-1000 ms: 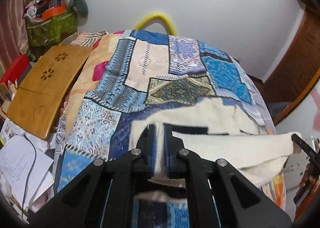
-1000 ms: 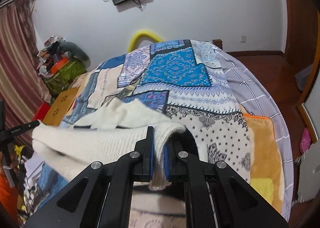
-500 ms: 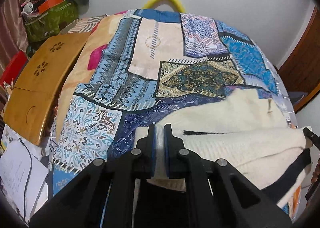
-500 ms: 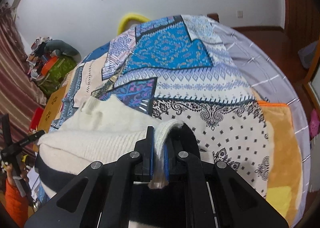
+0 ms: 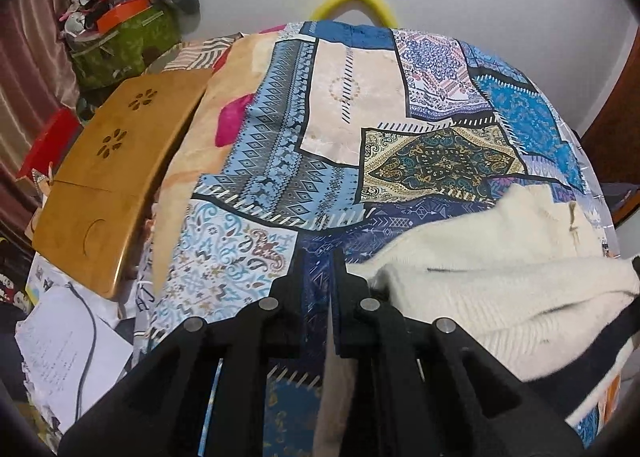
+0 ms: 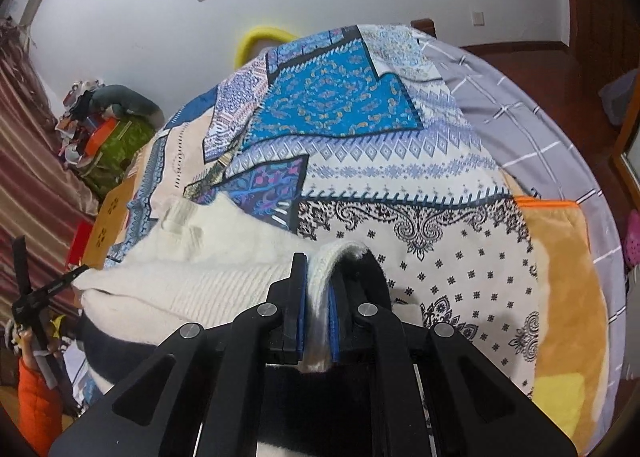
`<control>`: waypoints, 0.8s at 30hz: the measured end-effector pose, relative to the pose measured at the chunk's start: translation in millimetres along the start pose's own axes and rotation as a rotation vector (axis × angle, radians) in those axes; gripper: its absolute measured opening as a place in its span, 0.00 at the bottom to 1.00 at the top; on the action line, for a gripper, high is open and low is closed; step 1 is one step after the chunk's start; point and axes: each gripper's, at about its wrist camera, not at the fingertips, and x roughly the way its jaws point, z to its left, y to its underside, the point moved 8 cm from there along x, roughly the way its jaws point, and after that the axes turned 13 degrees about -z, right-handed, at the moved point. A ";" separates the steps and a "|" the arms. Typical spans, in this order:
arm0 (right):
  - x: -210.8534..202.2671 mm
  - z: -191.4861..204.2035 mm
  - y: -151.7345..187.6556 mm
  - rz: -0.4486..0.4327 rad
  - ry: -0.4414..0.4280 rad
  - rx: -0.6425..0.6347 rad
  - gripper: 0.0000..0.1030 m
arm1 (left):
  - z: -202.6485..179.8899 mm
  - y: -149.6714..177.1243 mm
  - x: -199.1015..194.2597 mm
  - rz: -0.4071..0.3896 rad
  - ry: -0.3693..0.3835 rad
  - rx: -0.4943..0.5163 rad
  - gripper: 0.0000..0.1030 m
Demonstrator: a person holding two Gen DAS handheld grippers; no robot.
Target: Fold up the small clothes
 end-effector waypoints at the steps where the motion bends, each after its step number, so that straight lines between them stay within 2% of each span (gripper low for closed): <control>1: -0.5 1.3 -2.0 -0.004 0.001 -0.004 0.08 | 2.2 0.4 -5.3 -0.001 0.002 0.002 0.15; 2: -4.0 3.8 -4.2 -0.010 0.000 -0.009 0.08 | 2.9 0.7 -8.2 -0.002 0.001 0.004 0.19; 4: -9.3 8.1 -7.6 -0.019 -0.001 -0.017 0.09 | 5.7 2.0 -17.8 -0.012 -0.005 0.009 0.38; 6: -16.8 12.1 -12.2 -0.036 0.004 -0.028 0.11 | 6.6 3.3 -28.1 -0.027 -0.008 0.022 0.45; 8: -23.7 12.2 -18.9 -0.070 0.036 -0.043 0.25 | 6.2 4.6 -35.9 -0.031 -0.008 0.035 0.48; 10: -34.6 11.2 -28.4 -0.119 0.065 -0.059 0.33 | 5.0 6.2 -44.3 -0.035 -0.005 0.044 0.56; 13: -44.6 12.0 -33.9 -0.126 0.066 -0.059 0.35 | 0.5 9.4 -55.6 -0.041 0.001 0.062 0.65; 16: -52.6 16.9 -31.1 -0.126 0.084 -0.112 0.36 | -6.7 14.2 -64.4 -0.042 0.007 0.080 0.71; 18: -56.2 20.8 -25.5 -0.117 0.087 -0.148 0.41 | -13.0 17.7 -67.9 -0.035 0.018 0.094 0.74; 20: -58.5 25.8 -18.9 -0.111 0.089 -0.185 0.45 | -19.9 22.6 -69.4 -0.021 0.031 0.101 0.75; 24: -55.8 35.0 -5.6 -0.083 0.074 -0.223 0.46 | -34.2 34.9 -67.6 0.020 0.049 0.114 0.75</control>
